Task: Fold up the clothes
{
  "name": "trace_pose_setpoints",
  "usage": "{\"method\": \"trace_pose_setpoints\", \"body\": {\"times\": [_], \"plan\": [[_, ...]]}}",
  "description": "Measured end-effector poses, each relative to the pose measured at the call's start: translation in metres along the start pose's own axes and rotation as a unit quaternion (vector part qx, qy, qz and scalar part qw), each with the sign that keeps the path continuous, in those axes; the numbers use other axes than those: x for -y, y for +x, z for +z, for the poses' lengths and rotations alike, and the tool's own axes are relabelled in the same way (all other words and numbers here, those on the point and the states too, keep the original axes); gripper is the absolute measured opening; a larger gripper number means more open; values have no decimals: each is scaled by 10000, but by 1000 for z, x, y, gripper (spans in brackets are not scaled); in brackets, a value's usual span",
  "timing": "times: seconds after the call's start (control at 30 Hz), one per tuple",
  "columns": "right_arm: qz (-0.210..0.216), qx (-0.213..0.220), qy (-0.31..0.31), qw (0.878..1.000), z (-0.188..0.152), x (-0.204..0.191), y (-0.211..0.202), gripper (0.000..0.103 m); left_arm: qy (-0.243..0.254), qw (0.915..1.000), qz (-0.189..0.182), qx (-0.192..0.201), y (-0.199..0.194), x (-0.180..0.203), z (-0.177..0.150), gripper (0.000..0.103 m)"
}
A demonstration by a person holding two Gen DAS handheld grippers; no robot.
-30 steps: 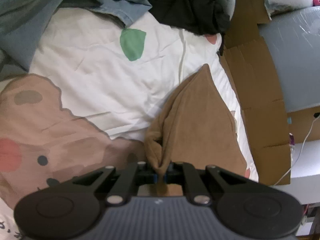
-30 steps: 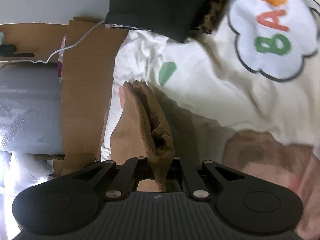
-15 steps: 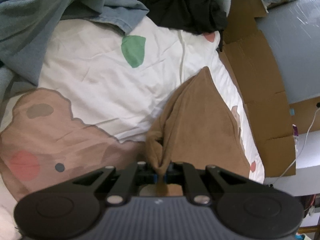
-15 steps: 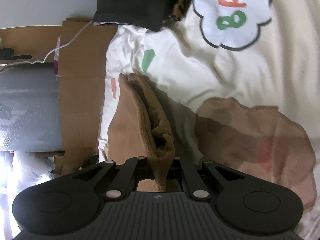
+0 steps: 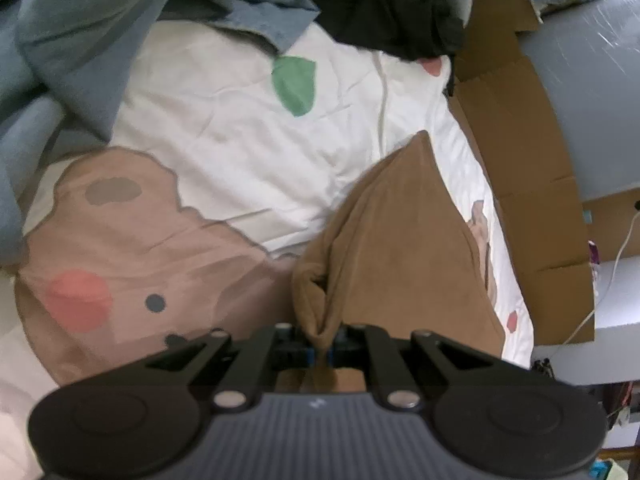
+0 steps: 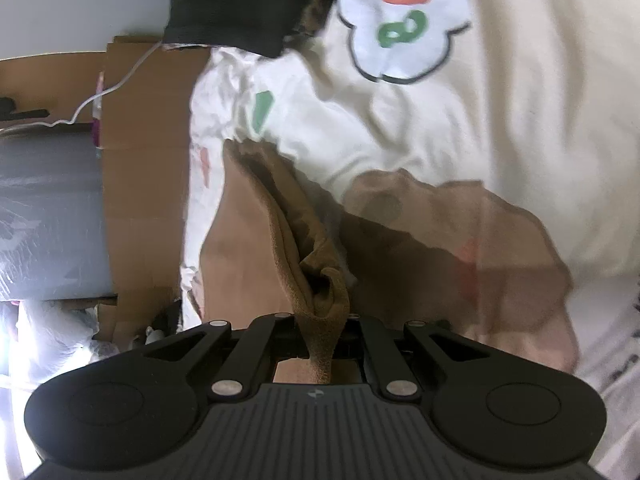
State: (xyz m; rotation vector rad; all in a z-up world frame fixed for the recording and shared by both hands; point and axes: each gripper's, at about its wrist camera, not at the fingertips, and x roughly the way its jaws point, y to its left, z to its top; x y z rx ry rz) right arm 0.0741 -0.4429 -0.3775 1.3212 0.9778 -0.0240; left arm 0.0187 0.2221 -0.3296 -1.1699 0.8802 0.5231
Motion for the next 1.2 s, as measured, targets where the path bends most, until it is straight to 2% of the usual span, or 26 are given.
{"method": "trace_pose_setpoints", "body": {"times": [0.23,0.4,0.47,0.57,0.63,0.8,0.93,1.1,1.2], "plan": [[-389,-50,-53,9992,6,11,14,1,-178,9997,133,-110,24,-17,1,6],[-378,-138,-14,9992,6,18,18,3,-158,9997,35,-181,29,-19,3,6],[-407,-184,-45,9990,7,17,13,12,-149,9997,-55,-201,26,-19,3,7],[-529,-84,-304,9981,12,9,-2,18,-101,9997,-128,-177,23,-19,1,7],[-604,64,-412,9973,16,3,-13,32,-69,9997,-172,-145,21,-17,0,8],[-746,247,-774,9939,34,-23,-31,33,5,9996,-255,-98,19,-12,0,12],[-913,25,-1281,9875,39,-55,-25,33,38,9996,-252,-109,20,-10,2,13],[-943,-671,-2090,9710,28,-109,12,33,-19,9996,-243,-109,21,-14,3,13],[-1025,-1166,-2471,9565,10,-133,42,33,-31,9997,-247,-86,21,-17,2,13]]}}
